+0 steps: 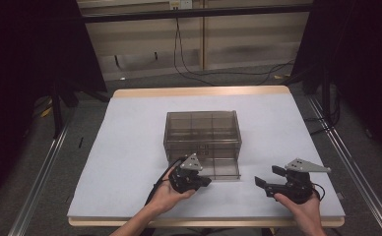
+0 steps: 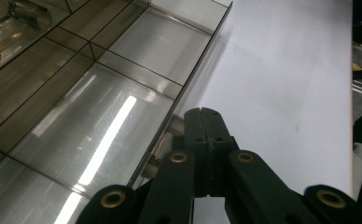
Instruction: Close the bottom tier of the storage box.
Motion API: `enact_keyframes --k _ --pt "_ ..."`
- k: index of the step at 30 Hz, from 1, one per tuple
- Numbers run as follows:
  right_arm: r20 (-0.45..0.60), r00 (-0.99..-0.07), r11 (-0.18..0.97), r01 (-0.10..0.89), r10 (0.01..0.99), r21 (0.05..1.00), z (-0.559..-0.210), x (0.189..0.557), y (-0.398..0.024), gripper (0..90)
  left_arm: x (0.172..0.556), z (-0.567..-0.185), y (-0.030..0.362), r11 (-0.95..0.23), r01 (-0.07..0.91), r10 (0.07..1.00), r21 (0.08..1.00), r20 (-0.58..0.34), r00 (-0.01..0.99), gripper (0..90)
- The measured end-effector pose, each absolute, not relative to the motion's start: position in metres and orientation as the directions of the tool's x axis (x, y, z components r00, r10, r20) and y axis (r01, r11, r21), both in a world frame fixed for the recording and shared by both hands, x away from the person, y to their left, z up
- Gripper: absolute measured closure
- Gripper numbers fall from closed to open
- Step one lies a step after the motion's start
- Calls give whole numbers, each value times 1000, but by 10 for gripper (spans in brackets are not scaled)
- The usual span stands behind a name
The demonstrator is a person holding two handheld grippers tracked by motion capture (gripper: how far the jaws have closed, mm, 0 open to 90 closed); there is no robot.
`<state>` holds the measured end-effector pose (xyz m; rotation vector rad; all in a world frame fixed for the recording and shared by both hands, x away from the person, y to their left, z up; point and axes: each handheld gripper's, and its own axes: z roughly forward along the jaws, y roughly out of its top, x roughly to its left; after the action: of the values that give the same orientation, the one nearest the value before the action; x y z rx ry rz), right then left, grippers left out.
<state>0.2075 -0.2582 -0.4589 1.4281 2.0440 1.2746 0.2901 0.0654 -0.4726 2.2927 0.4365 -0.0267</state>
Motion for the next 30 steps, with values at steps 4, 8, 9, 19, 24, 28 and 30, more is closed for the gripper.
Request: enact_keyframes --k 4,8,9,19,24,28,30 --pt "206 -440 95 571 874 815 -459 207 -258 192 289 -473 65 -620 320 308 716 -153 939 900" --pt "204 -442 98 571 874 815 -459 208 -257 192 289 -475 64 -617 323 305 718 -160 939 900" --pt "206 -442 98 572 873 814 -459 208 -257 192 289 -474 64 -625 320 307 712 -152 939 900" --pt "210 -442 96 575 872 812 -459 208 -257 192 291 -476 64 -626 328 317 708 -153 936 900" --pt "208 -441 96 574 873 813 -459 208 -258 192 293 -475 66 -612 325 318 721 -152 936 900" --pt "207 -440 96 574 874 813 -459 208 -258 192 294 -475 68 -586 343 330 734 -170 928 900" --pt "207 -440 97 575 874 813 -459 208 -258 192 296 -474 70 -595 341 330 728 -165 929 900"
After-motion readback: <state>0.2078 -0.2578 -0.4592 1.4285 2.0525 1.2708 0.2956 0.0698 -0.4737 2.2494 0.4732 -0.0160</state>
